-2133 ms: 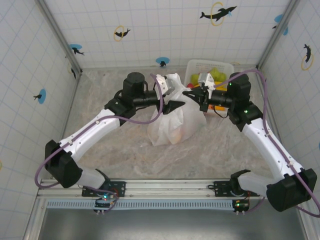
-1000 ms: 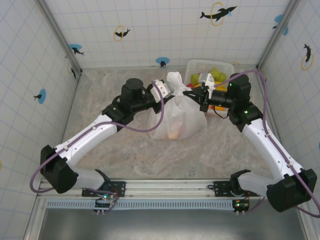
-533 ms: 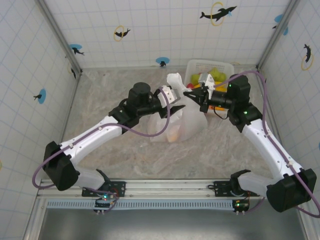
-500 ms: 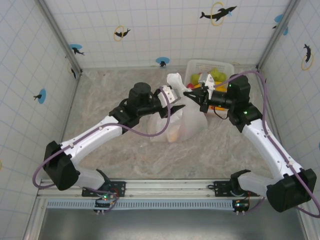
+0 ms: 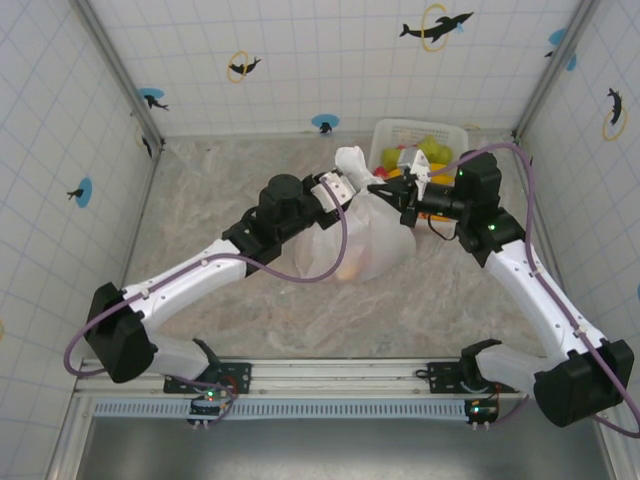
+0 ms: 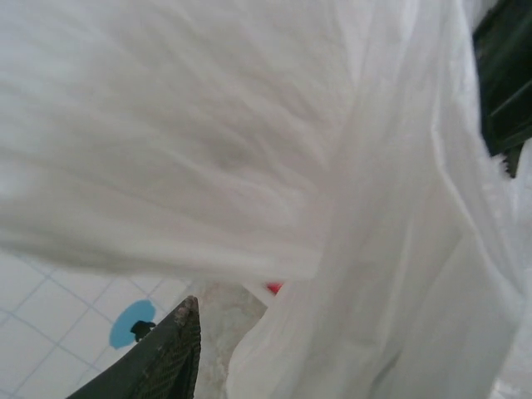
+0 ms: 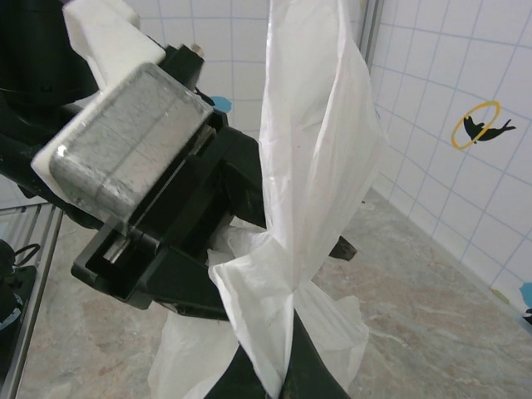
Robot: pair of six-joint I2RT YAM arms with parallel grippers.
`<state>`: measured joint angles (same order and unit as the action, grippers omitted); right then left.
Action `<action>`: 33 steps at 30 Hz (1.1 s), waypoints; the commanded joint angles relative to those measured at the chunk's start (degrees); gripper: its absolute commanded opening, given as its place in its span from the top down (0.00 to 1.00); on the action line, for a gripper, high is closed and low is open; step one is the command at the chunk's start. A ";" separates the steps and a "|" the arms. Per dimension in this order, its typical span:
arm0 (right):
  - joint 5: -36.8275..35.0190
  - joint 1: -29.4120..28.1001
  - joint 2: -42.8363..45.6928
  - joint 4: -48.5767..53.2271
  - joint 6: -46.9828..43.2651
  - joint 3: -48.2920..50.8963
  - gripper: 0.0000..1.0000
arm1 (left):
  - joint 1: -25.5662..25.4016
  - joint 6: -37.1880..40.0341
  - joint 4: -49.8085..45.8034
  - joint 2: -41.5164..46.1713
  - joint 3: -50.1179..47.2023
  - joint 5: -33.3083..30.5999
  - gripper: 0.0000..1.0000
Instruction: Place the fake fruits into the plastic bag and tie a complex knot
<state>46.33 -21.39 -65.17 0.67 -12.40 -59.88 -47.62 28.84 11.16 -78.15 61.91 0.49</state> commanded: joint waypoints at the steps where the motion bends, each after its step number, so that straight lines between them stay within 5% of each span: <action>1: -0.24 -0.23 1.15 -1.46 0.61 0.81 1.00 | -0.67 2.62 4.20 3.03 -0.70 -4.02 0.57; 13: 0.16 -0.34 1.00 -2.41 1.25 0.95 1.00 | -1.51 2.77 3.89 1.47 0.31 0.64 0.55; 22: 0.41 -0.46 1.17 -2.69 1.29 1.17 1.00 | -1.52 0.96 2.20 -0.14 1.73 4.67 0.39; 28: 0.78 -0.44 1.25 -2.78 1.67 1.43 1.00 | -1.52 3.09 3.16 -1.83 1.95 -1.29 0.42; 33: 0.61 -0.41 1.46 -2.52 1.53 1.78 1.00 | -1.52 3.35 3.87 -1.16 2.16 1.26 0.52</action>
<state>46.37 -21.43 -65.06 -0.10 -11.29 -59.44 -48.82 31.53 12.95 -79.61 62.08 0.91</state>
